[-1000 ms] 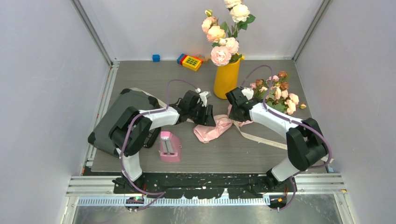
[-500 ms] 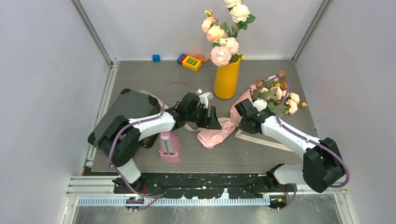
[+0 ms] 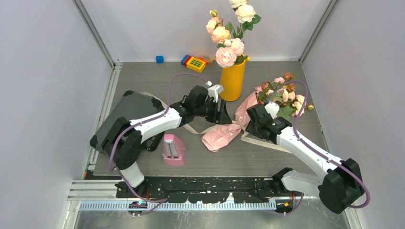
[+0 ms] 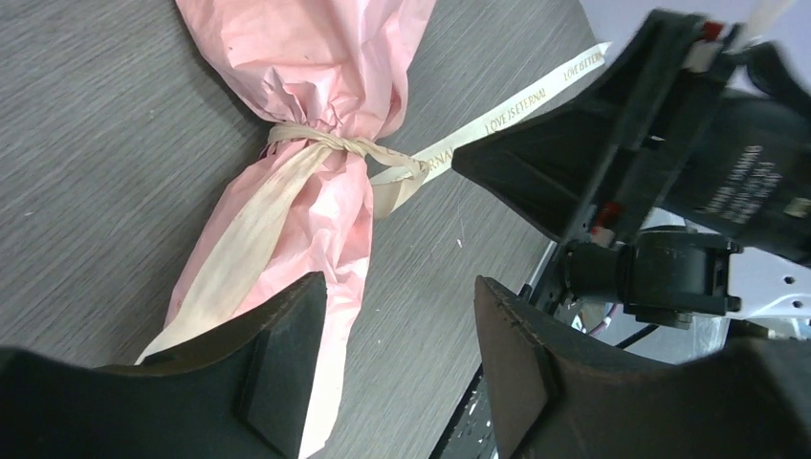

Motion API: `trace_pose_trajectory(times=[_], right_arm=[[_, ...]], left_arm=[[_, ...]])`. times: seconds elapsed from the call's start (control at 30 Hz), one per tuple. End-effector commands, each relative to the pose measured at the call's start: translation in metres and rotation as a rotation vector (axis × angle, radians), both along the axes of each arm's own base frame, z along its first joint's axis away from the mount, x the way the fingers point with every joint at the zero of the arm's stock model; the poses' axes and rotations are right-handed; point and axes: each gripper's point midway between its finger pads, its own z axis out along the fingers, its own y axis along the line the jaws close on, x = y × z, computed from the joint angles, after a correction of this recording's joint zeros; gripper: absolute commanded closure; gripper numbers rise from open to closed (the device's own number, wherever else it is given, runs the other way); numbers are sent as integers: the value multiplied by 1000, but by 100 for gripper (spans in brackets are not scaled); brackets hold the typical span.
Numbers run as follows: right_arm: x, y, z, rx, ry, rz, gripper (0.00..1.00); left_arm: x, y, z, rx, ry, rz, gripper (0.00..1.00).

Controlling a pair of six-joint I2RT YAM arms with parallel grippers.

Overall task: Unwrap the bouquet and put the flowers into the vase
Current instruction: Untie the ribbon from the wrapping paper.

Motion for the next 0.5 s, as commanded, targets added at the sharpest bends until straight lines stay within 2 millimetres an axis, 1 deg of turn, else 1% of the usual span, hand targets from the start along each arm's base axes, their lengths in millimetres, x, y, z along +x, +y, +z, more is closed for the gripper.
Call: trace_pose_trajectory(times=[0.0,0.13,0.17,0.2,0.3,0.47], right_arm=[[16,20,33,73,-108,87,59],[22,45,44,167,-161,197,63],[21,46,42,171,-164,213,64],[22,52,45,192,-179,239,65],[22,58,43,205,-185,274,67],[26,57,36,171,-166,289,70]], left_arm=[[-2,-19,6,9,-53,-36,43],[-1,-25,-9,51,-84,-7,47],[0,-26,-13,70,-99,2,48],[0,-26,-17,88,-115,10,48],[2,-28,-30,138,-156,23,48],[8,-27,-47,198,-179,55,48]])
